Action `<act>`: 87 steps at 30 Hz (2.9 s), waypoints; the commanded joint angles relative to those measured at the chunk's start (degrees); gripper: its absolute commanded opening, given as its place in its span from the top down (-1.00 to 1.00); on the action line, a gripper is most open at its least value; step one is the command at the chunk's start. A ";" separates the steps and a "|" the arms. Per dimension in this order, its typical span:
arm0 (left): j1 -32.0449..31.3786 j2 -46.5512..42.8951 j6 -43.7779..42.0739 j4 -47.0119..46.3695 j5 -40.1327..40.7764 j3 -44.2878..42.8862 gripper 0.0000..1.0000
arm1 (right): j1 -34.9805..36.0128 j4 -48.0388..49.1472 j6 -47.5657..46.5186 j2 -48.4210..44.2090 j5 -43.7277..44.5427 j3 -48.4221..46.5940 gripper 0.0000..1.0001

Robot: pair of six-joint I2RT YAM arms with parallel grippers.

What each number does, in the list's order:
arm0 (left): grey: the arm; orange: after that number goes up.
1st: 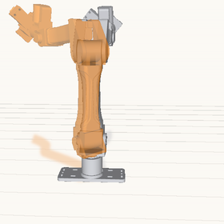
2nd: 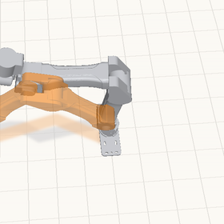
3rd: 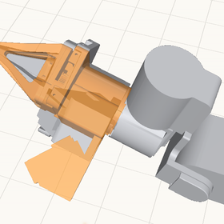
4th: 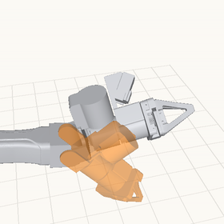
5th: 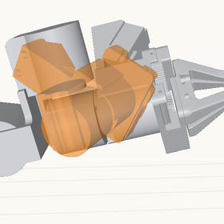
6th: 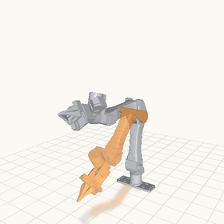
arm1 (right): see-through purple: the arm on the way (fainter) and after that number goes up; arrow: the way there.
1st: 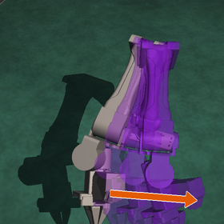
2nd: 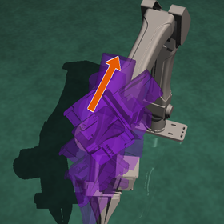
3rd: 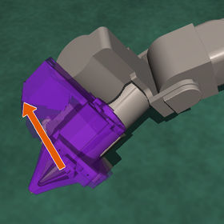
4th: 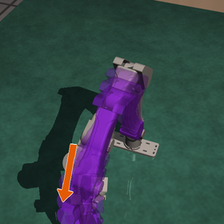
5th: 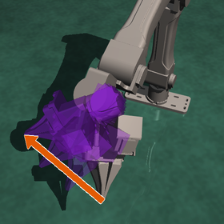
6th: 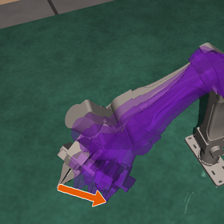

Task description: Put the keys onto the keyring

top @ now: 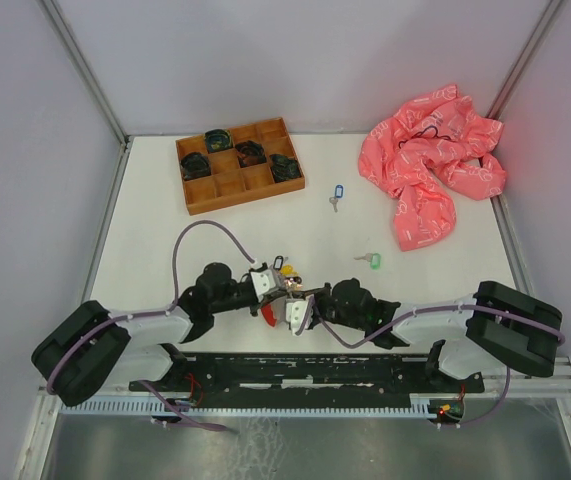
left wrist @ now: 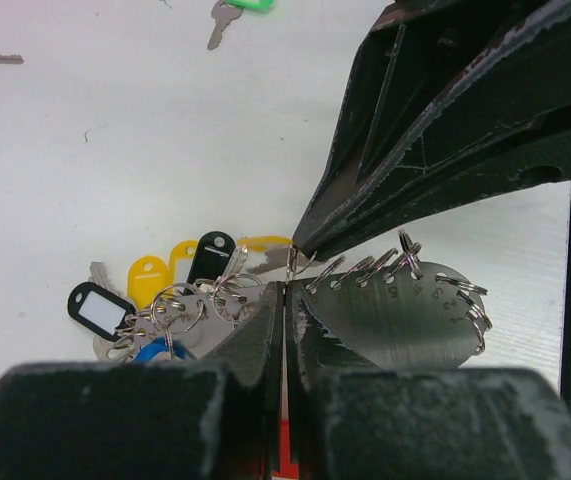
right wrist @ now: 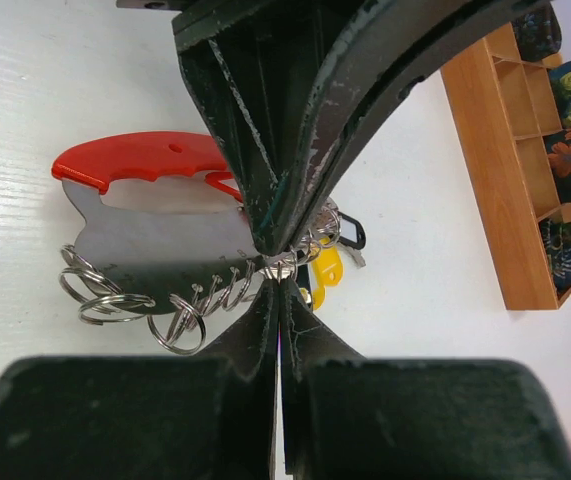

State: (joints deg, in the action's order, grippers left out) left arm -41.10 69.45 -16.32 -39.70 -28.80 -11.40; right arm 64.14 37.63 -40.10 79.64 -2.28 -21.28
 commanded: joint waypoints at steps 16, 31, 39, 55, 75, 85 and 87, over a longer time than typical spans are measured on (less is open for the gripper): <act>0.96 -3.30 3.92 -11.93 -1.78 3.06 0.95 | 0.14 5.05 5.91 1.80 2.13 1.15 0.99; 0.95 -2.58 3.48 -11.45 -2.61 2.70 0.95 | -0.22 9.74 9.18 1.38 2.86 1.41 0.61; 0.94 -2.74 3.31 -11.77 -2.96 2.78 0.95 | -1.43 10.19 12.43 1.46 -0.60 1.06 0.52; 0.97 -3.56 3.05 -12.32 -3.55 3.31 0.95 | -3.38 6.76 11.30 -0.69 -1.86 0.29 0.98; 1.00 -4.23 5.97 -17.18 -5.55 2.48 0.46 | -3.26 -35.59 -5.08 -10.22 -8.71 -18.94 0.99; 0.94 -0.94 6.14 -20.16 -8.03 1.05 0.60 | -3.32 -47.16 -8.91 -9.90 -7.72 -27.84 0.99; 0.94 -0.61 6.21 -20.59 -8.20 0.94 0.71 | -3.37 -48.97 -8.79 -9.35 -7.54 -29.49 0.99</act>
State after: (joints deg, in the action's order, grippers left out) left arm -40.23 68.05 -11.42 -55.92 -34.98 -8.51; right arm 60.99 -9.58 -46.94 71.29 -10.04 -45.23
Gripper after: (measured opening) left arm 0.190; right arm 0.015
